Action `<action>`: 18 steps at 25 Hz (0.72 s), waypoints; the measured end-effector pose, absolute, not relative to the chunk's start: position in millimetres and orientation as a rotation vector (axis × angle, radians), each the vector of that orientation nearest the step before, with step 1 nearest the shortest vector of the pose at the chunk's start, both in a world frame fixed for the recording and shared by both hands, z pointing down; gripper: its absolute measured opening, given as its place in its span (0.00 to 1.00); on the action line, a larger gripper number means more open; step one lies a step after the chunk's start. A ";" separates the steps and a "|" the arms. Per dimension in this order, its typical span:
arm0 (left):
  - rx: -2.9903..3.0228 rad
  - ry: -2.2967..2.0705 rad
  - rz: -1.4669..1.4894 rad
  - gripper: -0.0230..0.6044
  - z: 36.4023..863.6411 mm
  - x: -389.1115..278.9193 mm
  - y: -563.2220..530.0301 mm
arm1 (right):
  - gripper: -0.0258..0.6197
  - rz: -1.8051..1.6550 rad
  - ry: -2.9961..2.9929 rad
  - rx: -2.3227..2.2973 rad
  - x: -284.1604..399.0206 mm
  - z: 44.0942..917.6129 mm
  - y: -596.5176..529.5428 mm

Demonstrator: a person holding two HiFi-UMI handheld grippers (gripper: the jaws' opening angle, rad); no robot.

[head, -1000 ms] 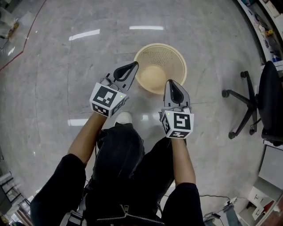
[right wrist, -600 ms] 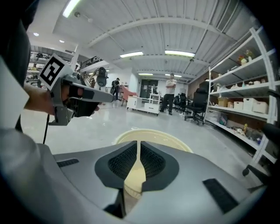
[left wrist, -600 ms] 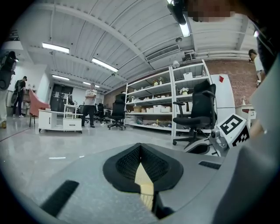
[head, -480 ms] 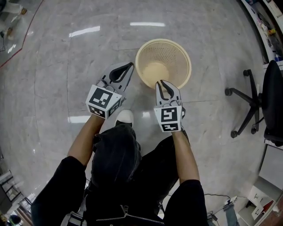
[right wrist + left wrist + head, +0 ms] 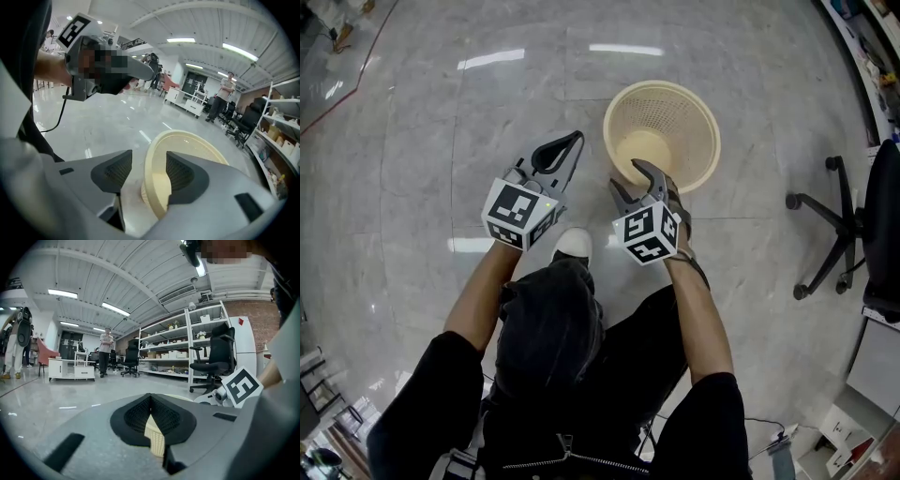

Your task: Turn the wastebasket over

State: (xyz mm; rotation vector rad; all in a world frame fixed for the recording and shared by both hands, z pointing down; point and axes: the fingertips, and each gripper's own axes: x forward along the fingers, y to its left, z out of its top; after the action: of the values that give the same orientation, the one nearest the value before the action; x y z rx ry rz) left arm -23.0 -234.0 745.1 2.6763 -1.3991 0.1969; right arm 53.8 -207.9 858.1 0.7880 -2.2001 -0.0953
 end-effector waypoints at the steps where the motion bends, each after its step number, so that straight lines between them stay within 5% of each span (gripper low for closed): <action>1: 2.674 -1.406 0.202 0.04 745.0 -25.9 -232.8 | 0.37 -0.092 -2.191 0.768 50.4 861.1 -209.5; 15: 2.622 -1.477 0.246 0.04 754.7 -61.3 -220.5 | 0.36 -0.086 -1.950 0.653 39.9 906.7 -224.9; 18: 2.619 -1.479 0.252 0.04 756.7 -63.6 -217.7 | 0.17 -0.126 -1.913 0.688 45.1 907.6 -228.9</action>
State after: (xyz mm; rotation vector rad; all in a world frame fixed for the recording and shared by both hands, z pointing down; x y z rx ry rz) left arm -63.6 -217.7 756.7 2.6189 -1.4794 0.2519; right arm 45.1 -228.9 907.6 0.6877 -1.9126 -0.1259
